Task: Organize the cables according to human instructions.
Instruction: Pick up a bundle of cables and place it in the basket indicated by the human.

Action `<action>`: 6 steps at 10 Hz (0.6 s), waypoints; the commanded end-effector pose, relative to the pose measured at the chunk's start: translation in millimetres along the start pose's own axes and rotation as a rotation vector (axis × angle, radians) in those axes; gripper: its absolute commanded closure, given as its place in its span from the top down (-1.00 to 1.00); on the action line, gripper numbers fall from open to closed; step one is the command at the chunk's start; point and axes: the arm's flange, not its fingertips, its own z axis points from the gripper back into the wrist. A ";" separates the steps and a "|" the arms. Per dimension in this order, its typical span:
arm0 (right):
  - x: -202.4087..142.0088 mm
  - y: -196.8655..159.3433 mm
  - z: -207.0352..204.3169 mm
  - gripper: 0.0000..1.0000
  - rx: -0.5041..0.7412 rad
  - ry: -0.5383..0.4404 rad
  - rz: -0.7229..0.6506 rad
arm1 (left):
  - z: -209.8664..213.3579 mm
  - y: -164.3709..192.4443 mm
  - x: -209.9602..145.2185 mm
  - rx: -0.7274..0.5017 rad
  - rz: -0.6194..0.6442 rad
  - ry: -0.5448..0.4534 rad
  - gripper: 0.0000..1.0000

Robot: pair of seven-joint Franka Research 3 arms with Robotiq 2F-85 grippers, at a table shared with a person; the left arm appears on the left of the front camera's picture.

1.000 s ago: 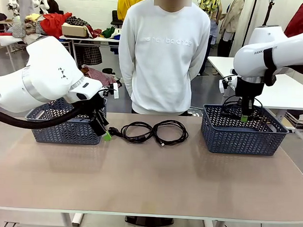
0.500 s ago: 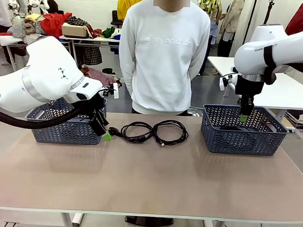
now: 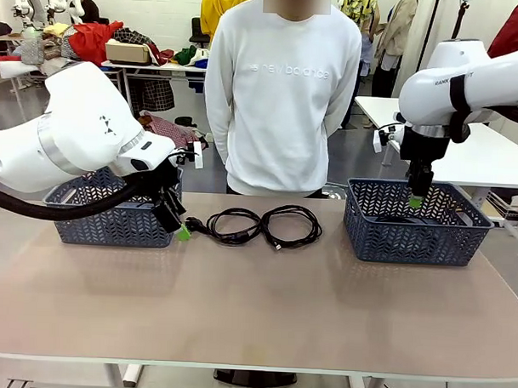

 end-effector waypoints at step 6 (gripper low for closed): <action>0.1 1.3 0.1 1.00 0.007 0.003 0.001 | 1.9 0.6 -1.4 0.004 0.002 -0.001 1.00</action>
